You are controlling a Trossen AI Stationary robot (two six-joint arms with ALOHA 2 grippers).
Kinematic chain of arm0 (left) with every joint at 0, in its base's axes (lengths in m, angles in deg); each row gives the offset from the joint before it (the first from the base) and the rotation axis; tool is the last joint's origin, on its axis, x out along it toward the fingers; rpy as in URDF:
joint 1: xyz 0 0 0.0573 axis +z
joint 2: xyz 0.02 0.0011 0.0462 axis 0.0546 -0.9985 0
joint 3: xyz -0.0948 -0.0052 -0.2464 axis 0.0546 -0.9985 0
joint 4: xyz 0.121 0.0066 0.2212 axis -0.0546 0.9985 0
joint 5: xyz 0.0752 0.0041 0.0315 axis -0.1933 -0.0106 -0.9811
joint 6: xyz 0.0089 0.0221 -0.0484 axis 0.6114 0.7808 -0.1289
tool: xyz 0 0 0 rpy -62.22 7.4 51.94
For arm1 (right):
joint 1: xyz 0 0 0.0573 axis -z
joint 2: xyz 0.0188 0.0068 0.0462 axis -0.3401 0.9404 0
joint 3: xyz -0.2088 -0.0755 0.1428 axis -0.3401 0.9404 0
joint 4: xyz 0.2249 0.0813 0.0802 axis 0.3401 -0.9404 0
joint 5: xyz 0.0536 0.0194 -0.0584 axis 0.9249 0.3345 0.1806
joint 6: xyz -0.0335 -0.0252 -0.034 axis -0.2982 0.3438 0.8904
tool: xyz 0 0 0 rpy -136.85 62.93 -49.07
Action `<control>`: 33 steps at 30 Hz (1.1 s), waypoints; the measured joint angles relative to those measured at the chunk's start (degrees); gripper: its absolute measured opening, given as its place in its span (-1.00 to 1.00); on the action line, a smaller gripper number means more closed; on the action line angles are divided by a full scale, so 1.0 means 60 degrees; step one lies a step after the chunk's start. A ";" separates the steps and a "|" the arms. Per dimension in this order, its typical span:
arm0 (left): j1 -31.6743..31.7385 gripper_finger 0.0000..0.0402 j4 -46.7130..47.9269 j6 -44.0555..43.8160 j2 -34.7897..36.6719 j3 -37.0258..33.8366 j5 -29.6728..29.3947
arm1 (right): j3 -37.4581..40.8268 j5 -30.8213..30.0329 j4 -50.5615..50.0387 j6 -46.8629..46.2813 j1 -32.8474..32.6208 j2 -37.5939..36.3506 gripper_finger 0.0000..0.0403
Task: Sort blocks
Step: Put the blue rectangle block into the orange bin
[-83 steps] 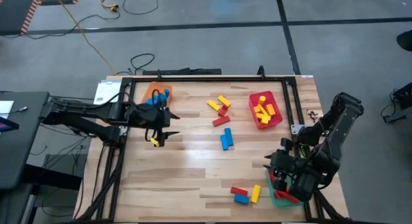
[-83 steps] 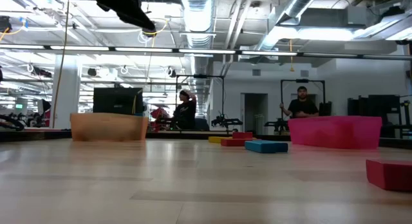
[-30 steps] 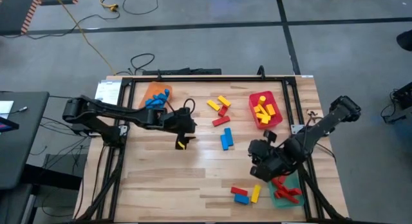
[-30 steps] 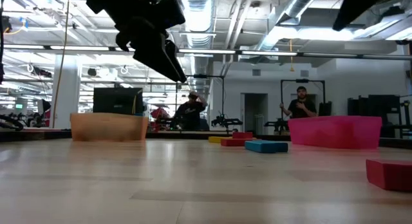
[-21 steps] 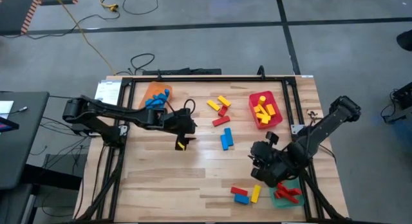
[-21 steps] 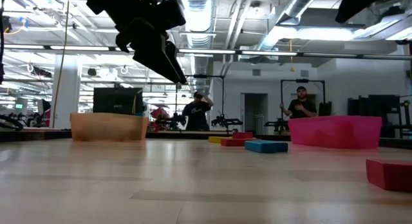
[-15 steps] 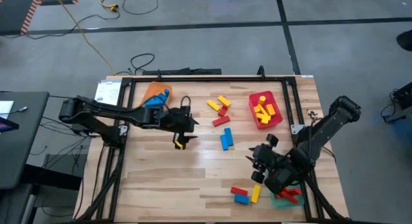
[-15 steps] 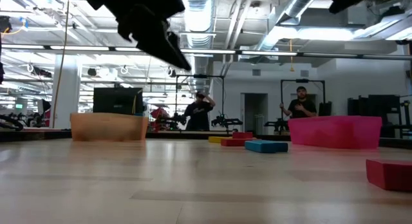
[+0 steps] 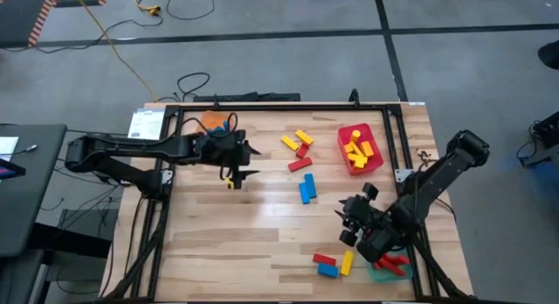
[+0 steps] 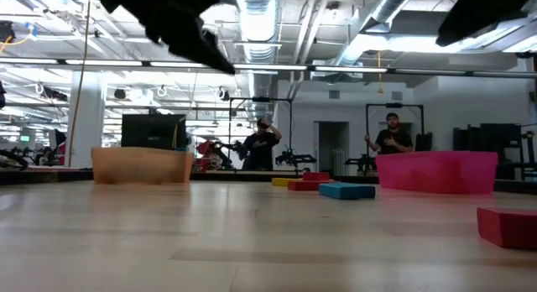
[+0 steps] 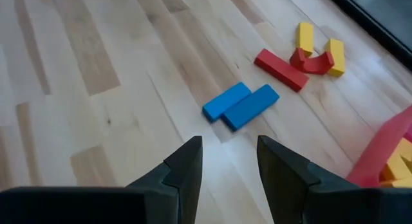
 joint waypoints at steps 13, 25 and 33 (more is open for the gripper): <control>0.0082 0.32 -0.0471 0.0002 0.0005 -0.0427 0.0503 | 0.0227 -0.0028 0.0338 -0.0141 0.0071 -0.0004 -0.19; 0.0078 0.32 -0.0638 0.0102 0.0009 -0.0427 0.0665 | 0.0227 -0.0036 0.0443 -0.0101 0.0067 -0.0004 -0.19; 0.0078 0.32 -0.0696 0.0083 0.0009 -0.0427 0.0662 | 0.0227 -0.0110 0.0436 -0.0072 0.0067 -0.0004 -0.19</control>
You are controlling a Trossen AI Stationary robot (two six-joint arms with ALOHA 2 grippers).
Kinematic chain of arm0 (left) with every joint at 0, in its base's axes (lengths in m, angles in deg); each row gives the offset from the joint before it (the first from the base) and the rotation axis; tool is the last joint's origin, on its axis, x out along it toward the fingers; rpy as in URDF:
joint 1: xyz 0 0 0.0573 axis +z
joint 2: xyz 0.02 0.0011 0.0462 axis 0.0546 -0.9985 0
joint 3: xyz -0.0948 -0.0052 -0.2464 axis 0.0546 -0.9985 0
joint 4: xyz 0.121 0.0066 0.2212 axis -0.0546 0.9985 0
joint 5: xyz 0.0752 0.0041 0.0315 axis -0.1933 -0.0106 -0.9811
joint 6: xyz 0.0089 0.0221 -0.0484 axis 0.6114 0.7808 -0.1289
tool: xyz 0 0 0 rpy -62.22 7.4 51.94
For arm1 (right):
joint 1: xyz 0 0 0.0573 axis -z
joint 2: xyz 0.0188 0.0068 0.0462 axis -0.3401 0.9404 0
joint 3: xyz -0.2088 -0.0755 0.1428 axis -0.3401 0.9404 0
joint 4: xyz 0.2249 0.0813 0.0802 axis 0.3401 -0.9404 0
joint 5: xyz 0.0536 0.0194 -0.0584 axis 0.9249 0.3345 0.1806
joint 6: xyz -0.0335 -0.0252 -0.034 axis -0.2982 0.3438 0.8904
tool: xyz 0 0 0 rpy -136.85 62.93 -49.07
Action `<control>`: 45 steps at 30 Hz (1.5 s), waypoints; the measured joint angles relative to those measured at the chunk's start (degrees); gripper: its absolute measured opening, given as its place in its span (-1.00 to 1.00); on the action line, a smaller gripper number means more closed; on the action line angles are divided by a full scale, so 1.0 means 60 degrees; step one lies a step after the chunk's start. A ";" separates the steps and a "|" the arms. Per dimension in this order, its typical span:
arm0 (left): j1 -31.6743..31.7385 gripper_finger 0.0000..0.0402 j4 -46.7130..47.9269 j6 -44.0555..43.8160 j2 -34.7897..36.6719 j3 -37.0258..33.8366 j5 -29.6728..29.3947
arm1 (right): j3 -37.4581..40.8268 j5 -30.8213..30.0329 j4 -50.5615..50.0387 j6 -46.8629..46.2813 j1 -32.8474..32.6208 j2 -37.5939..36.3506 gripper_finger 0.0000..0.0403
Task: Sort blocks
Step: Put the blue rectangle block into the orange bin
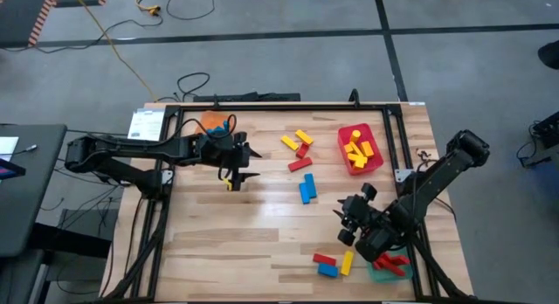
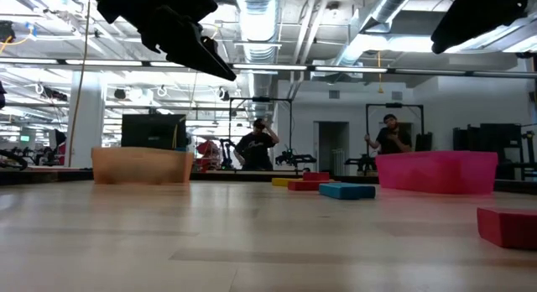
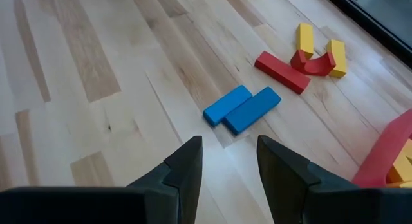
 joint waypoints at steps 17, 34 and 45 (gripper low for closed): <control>-0.0004 0.32 -0.0223 -0.0110 -0.0069 -0.0007 0.1087 | 0.0699 -0.0028 0.2119 0.1797 0.1248 0.0004 -0.19; -0.0029 0.32 -0.1529 -0.0299 -0.0073 -0.1197 0.1360 | 0.0951 0.0480 0.3484 0.1978 0.2097 0.0004 -0.19; -0.0036 0.32 -0.2785 -0.0505 -0.0073 -0.1526 0.2034 | 0.1406 0.0541 0.4234 0.1974 0.2877 0.0004 -0.19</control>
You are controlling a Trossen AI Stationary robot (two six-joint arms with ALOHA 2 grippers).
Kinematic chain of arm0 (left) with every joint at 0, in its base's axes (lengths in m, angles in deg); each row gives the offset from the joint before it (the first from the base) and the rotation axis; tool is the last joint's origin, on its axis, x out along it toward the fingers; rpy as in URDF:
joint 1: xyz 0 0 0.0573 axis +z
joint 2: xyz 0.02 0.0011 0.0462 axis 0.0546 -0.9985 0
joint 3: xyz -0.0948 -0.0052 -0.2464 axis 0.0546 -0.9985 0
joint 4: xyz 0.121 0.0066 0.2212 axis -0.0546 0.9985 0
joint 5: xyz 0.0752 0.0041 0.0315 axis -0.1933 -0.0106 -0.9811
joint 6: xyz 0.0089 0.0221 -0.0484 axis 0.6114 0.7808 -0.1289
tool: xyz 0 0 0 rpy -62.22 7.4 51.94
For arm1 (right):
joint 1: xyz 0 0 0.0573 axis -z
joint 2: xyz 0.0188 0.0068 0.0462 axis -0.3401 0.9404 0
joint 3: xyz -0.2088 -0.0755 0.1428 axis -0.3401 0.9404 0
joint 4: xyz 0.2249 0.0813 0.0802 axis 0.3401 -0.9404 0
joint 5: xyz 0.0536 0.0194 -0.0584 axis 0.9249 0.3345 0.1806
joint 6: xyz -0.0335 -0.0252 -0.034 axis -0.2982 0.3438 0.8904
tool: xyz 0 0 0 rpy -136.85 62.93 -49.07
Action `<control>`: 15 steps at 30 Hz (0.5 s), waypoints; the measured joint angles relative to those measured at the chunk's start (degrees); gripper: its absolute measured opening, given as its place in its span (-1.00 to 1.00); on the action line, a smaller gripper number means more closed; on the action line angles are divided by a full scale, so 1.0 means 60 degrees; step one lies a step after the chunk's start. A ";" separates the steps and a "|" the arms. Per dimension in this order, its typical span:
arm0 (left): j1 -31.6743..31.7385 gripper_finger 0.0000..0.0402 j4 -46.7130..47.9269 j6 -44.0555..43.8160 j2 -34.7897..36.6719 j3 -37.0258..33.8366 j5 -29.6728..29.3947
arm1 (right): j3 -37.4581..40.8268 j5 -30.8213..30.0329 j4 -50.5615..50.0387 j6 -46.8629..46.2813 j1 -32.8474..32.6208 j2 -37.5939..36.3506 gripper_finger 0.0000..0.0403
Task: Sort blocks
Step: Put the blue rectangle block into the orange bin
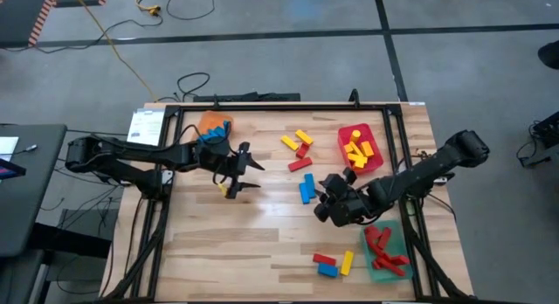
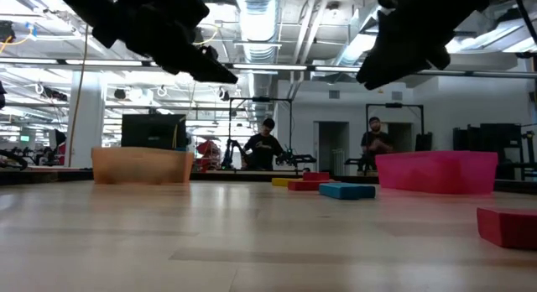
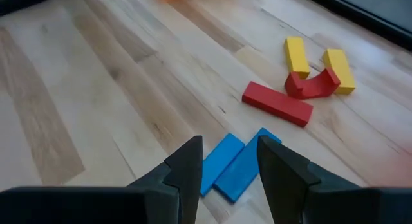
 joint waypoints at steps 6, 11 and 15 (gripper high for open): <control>0.0000 0.32 -0.0800 -0.0115 0.0004 -0.0004 0.0264 | 0.0022 0.0035 0.0565 0.0468 -0.0043 0.0000 -0.19; -0.0013 0.32 -0.0703 -0.0471 0.0004 -0.0004 0.0268 | 0.0076 0.0024 0.0648 0.0351 -0.0216 0.0003 -0.19; -0.0117 0.32 -0.0664 -0.0501 0.0004 -0.0004 0.0264 | 0.0420 0.0060 0.0821 0.0028 -0.0268 0.0003 -0.19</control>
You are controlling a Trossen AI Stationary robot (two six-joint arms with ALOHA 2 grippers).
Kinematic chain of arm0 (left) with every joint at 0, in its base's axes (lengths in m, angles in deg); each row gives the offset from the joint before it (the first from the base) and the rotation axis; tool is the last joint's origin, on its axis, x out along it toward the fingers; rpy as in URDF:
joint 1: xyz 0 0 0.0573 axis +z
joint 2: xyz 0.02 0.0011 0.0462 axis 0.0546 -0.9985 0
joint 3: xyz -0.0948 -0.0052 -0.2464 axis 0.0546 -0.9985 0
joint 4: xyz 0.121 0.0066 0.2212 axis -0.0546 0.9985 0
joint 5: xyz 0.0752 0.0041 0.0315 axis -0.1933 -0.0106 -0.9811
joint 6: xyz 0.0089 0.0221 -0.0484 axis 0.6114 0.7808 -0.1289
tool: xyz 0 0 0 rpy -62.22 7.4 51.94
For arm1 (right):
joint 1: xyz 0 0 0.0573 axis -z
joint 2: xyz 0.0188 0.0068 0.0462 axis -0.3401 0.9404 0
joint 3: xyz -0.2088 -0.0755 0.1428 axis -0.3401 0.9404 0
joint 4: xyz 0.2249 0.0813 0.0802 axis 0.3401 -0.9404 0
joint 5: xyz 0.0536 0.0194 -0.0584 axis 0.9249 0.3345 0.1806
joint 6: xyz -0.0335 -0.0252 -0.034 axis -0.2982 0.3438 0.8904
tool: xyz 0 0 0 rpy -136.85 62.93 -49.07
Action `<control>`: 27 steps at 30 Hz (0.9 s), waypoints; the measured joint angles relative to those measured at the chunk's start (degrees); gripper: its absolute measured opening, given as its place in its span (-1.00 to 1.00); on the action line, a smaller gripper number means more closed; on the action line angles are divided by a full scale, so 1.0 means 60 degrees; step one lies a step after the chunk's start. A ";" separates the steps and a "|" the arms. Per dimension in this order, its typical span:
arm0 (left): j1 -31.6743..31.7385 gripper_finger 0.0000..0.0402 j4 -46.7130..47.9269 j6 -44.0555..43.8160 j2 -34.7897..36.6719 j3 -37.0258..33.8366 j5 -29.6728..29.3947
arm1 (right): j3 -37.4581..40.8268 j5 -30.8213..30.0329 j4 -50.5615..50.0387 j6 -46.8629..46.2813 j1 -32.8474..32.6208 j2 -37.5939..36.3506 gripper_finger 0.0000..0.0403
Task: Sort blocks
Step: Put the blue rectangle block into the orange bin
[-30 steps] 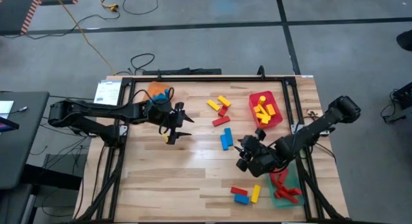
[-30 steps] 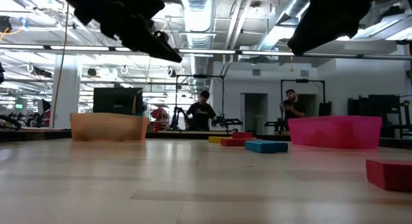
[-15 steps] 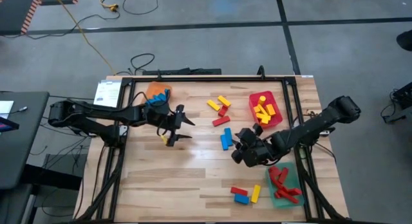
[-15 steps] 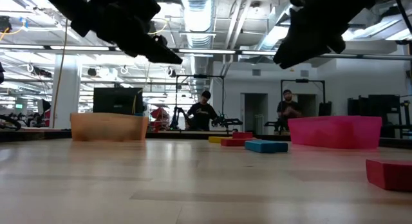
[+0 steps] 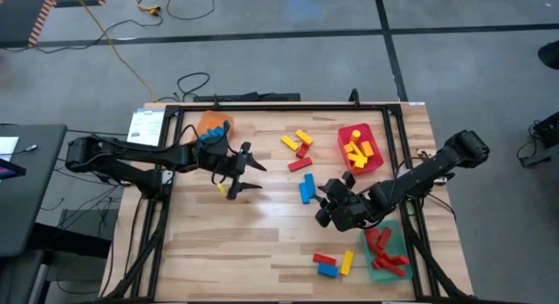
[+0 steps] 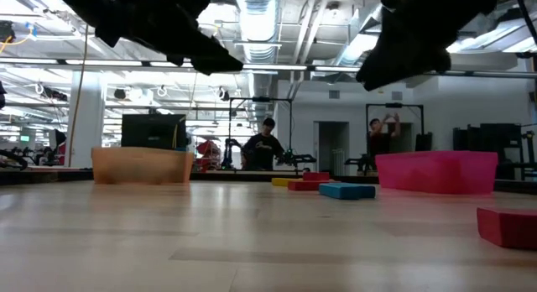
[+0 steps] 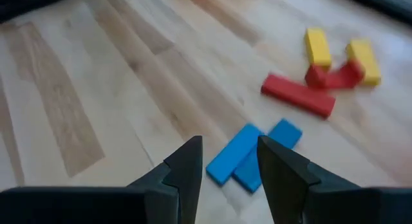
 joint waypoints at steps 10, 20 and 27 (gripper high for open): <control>-0.0193 0.32 0.0022 0.0074 0.0000 0.0000 -0.0004 | 0.0532 0.0421 0.0779 -0.0080 0.0596 0.0000 -0.19; -0.0193 0.32 0.0205 0.0175 0.0000 0.0004 -0.0018 | 0.0586 0.0623 0.1076 -0.0046 0.1115 0.0059 -0.19; -0.0193 0.32 0.0338 0.0153 0.0000 -0.0025 -0.0020 | 0.0582 0.1187 0.1896 0.0113 0.1397 0.1310 -0.19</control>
